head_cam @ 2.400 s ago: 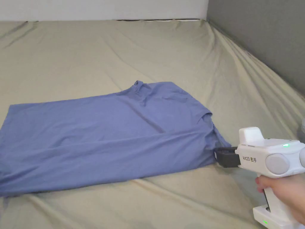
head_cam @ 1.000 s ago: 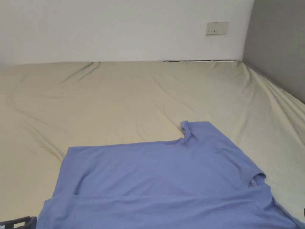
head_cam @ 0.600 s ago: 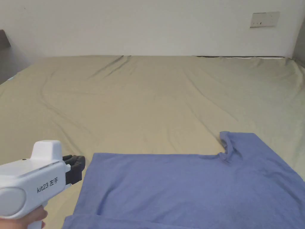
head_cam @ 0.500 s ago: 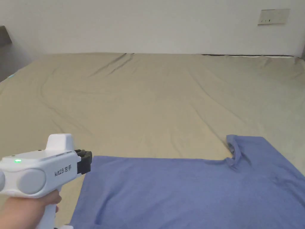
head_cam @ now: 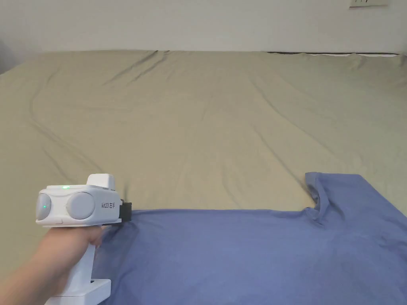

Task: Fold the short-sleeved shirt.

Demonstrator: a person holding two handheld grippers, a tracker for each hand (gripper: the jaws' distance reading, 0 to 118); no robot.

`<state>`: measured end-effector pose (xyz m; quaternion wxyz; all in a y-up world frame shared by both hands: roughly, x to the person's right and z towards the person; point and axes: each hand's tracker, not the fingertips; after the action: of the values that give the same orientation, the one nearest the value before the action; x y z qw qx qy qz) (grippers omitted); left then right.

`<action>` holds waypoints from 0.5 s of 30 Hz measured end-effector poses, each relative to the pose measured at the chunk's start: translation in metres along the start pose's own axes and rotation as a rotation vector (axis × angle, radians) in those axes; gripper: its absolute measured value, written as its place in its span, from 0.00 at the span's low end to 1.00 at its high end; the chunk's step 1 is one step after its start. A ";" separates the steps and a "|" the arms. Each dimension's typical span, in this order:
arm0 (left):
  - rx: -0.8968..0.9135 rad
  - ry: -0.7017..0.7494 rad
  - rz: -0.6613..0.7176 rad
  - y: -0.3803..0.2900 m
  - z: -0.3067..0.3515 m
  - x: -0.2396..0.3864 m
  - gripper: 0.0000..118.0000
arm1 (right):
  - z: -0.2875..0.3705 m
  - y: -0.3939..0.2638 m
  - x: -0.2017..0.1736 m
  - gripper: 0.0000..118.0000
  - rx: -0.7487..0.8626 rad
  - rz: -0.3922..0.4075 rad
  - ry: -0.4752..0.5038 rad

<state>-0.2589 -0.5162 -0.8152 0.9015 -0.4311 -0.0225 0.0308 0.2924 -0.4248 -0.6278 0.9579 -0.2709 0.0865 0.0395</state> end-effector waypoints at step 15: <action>0.134 -0.010 -0.060 0.001 0.081 0.007 0.02 | -0.163 0.043 0.072 0.87 -0.267 -0.064 -0.166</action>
<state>-0.2579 -0.4521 -0.7649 0.9287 -0.3688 -0.0379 0.0071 0.3344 -0.4719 -0.8003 0.9180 -0.3943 -0.0074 0.0421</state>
